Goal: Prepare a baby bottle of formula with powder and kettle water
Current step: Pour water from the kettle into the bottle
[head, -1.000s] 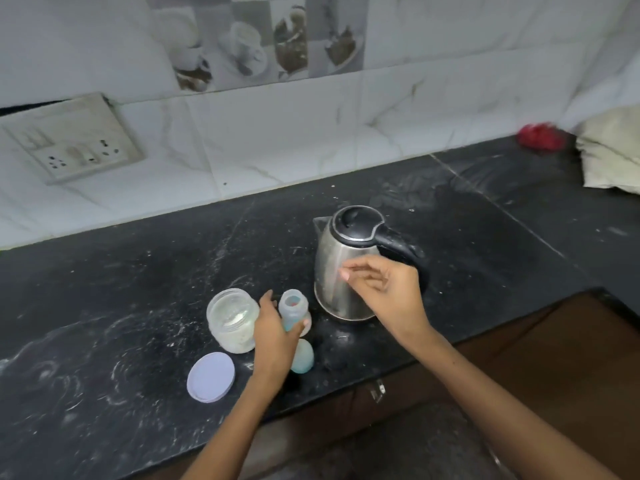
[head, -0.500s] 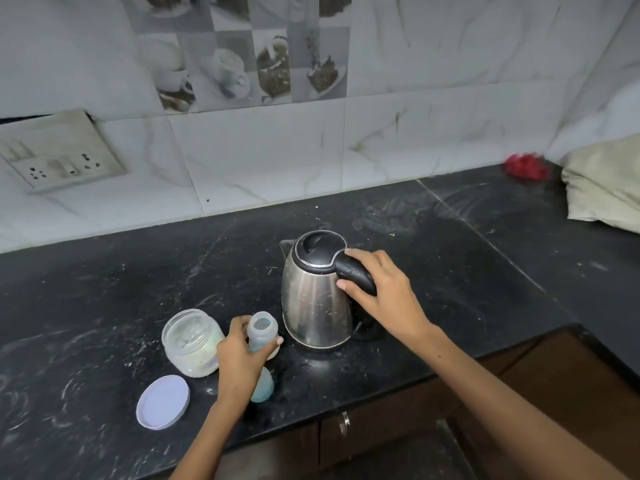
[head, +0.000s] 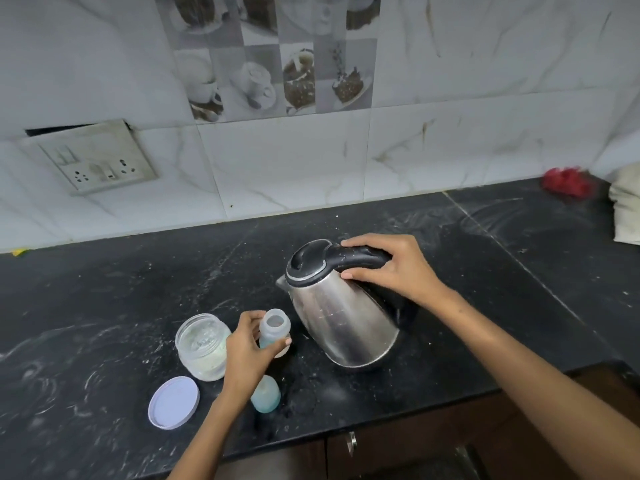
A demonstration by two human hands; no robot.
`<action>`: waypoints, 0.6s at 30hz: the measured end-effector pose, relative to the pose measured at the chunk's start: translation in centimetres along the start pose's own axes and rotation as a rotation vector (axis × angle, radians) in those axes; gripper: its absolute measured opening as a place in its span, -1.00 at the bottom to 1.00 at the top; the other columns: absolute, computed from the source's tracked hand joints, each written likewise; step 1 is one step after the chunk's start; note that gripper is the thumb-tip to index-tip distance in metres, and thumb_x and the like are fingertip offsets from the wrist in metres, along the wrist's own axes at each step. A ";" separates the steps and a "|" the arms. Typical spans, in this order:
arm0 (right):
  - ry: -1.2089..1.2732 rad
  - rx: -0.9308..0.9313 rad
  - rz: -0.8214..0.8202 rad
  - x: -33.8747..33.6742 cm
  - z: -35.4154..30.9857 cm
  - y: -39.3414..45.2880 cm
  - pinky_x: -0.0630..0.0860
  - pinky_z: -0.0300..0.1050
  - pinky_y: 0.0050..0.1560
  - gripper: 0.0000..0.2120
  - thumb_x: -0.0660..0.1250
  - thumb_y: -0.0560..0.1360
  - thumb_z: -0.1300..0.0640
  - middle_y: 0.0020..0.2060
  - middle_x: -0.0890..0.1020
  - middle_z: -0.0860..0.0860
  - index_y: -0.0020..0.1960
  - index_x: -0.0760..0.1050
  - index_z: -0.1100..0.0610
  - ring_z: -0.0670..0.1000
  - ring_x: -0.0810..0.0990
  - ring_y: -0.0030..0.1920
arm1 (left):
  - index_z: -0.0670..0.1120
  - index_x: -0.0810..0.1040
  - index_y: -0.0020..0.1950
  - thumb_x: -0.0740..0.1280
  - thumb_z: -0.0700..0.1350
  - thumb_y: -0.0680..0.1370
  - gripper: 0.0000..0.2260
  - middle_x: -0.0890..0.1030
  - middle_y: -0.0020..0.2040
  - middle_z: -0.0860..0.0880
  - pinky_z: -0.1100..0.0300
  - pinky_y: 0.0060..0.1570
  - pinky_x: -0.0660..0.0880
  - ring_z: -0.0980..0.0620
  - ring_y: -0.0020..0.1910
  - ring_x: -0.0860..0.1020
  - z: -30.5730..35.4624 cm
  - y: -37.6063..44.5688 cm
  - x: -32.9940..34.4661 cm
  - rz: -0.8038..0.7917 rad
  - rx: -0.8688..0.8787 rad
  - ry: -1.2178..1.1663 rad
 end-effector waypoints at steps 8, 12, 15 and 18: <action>-0.156 -0.117 -0.359 -0.1 -2.5 4.5 0.57 -0.12 0.06 -0.56 0.57 0.32 -0.07 0.02 0.70 -0.16 0.15 0.64 0.04 -0.22 0.65 0.00 | -0.05 0.48 0.09 0.61 -0.23 0.26 -0.51 0.65 0.05 0.08 0.08 0.13 0.55 0.11 0.09 0.61 -1.0 1.5 0.1 -0.051 -0.011 0.015; -0.214 -0.131 -0.481 0.6 -3.4 6.2 0.55 -0.06 0.00 -0.57 0.55 0.33 -0.10 -0.03 0.70 -0.16 0.14 0.62 0.01 -0.14 0.66 -0.06 | -0.03 0.50 0.07 0.61 -0.22 0.25 -0.52 0.65 0.01 0.12 0.16 0.09 0.56 0.17 0.04 0.61 -0.8 1.7 0.1 -0.073 0.009 0.052; -0.277 -0.152 -0.546 1.1 -3.9 7.3 0.55 -0.05 -0.03 -0.58 0.55 0.32 -0.10 -0.07 0.70 -0.15 0.13 0.62 0.00 -0.13 0.65 -0.10 | 0.00 0.51 0.06 0.61 -0.22 0.24 -0.52 0.66 -0.03 0.13 0.19 0.04 0.55 0.18 0.00 0.62 -0.8 1.9 0.1 -0.100 0.018 0.079; -0.327 -0.153 -0.595 1.5 -4.6 8.2 0.54 -0.07 -0.03 -0.58 0.56 0.31 -0.09 -0.08 0.70 -0.15 0.12 0.62 -0.02 -0.16 0.62 -0.11 | 0.01 0.51 0.05 0.62 -0.22 0.23 -0.51 0.66 -0.05 0.13 0.30 0.00 0.52 0.16 -0.01 0.62 -0.7 2.0 0.2 -0.132 0.021 0.101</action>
Point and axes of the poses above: each hand's wrist, its own y-axis towards the middle knuckle, its own x-axis out of the palm, z = x × y, the point moved 2 cm from there along y, towards the middle knuckle
